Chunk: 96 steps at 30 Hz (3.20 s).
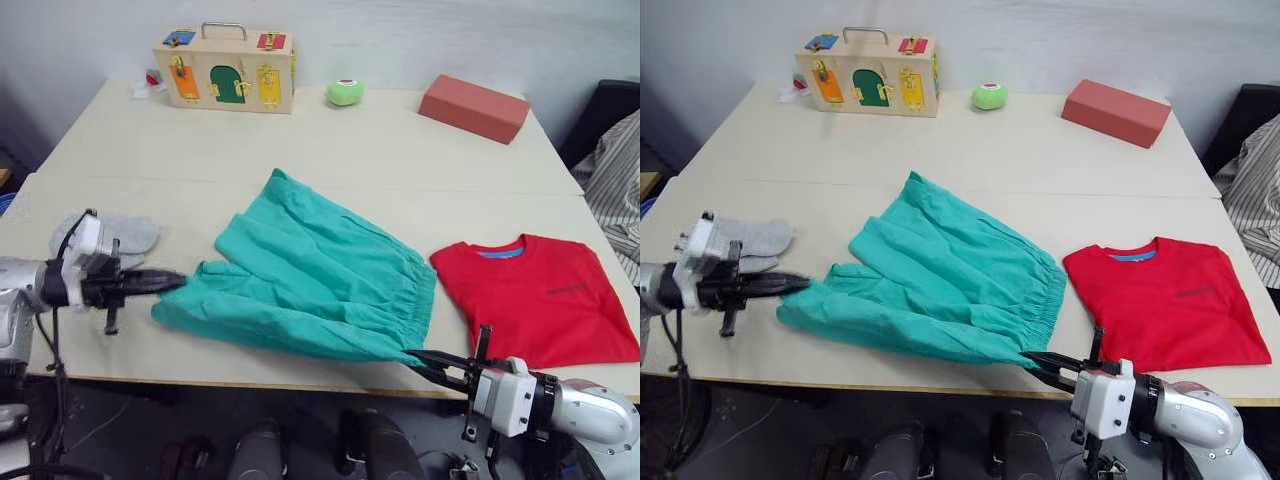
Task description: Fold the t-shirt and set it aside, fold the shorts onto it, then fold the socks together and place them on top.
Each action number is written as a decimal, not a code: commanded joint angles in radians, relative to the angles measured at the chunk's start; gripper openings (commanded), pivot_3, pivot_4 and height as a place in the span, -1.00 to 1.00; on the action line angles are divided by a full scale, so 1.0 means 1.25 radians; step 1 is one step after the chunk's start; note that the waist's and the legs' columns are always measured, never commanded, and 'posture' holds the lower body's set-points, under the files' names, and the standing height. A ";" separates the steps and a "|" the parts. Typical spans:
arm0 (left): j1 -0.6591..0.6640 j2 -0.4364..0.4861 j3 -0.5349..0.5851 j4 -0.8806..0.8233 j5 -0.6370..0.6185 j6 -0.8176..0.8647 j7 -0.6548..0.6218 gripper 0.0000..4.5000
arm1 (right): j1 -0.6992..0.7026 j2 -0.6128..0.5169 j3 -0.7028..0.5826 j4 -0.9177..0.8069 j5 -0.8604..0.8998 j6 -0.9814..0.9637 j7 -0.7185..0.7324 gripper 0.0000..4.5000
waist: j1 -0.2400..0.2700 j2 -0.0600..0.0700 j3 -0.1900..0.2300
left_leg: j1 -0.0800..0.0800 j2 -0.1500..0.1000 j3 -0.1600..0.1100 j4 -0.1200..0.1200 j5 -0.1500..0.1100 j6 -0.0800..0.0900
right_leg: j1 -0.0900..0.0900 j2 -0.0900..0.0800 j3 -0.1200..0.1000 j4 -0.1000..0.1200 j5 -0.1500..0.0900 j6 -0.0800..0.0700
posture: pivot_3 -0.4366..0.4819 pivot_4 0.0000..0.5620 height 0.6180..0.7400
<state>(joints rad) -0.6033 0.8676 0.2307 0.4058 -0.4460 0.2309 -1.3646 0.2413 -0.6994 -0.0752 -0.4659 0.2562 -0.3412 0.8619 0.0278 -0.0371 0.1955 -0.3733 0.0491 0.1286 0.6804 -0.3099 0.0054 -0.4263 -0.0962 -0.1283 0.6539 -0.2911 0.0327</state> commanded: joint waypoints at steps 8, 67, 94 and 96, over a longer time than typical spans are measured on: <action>-0.484 -0.166 -0.111 0.473 0.193 -0.283 0.145 -0.98 | -0.175 0.129 -0.053 0.003 0.137 0.253 -0.212 -1.00 | -0.009 -0.001 -0.001 | -0.001 -0.001 0.004 0.000 0.000 0.000 | -0.001 0.001 0.000 0.000 0.000 0.000 | -0.05 -0.47 1.00; -0.236 -0.129 -0.214 0.536 0.365 -0.701 -0.037 0.98 | -0.214 0.105 0.249 0.027 -0.241 0.432 -0.208 1.00 | -0.033 -0.001 -0.001 | 0.000 0.000 0.006 0.000 -0.003 0.003 | -0.002 -0.001 0.001 -0.001 -0.001 0.001 | -0.05 -0.47 1.00; 0.161 -0.034 -0.115 0.090 0.232 -0.496 0.050 -0.99 | -0.400 0.062 0.255 0.301 -0.266 0.182 -0.074 -1.00 | -0.065 0.000 0.000 | 0.002 0.003 0.008 -0.002 -0.004 0.001 | -0.002 0.001 0.002 -0.001 -0.002 0.000 | -0.05 -0.47 1.00; 0.293 -0.021 -0.061 -0.076 0.201 -0.425 0.109 -0.99 | -0.416 0.063 0.261 0.336 -0.245 0.136 -0.043 -1.00 | -0.068 0.000 0.000 | 0.003 0.003 0.009 -0.003 -0.004 0.000 | -0.002 0.001 0.004 -0.001 -0.002 0.000 | -0.05 -0.47 1.00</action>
<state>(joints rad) -0.3156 0.8004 0.0846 0.4308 -0.1661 -0.3776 -1.2733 -0.2753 -0.6019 0.2801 -0.0785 -0.0747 -0.1282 0.7836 -0.0574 -0.0369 0.1952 -0.3698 0.0535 0.1393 0.6766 -0.3152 0.0058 -0.4288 -0.0953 -0.1231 0.6524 -0.2931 0.0329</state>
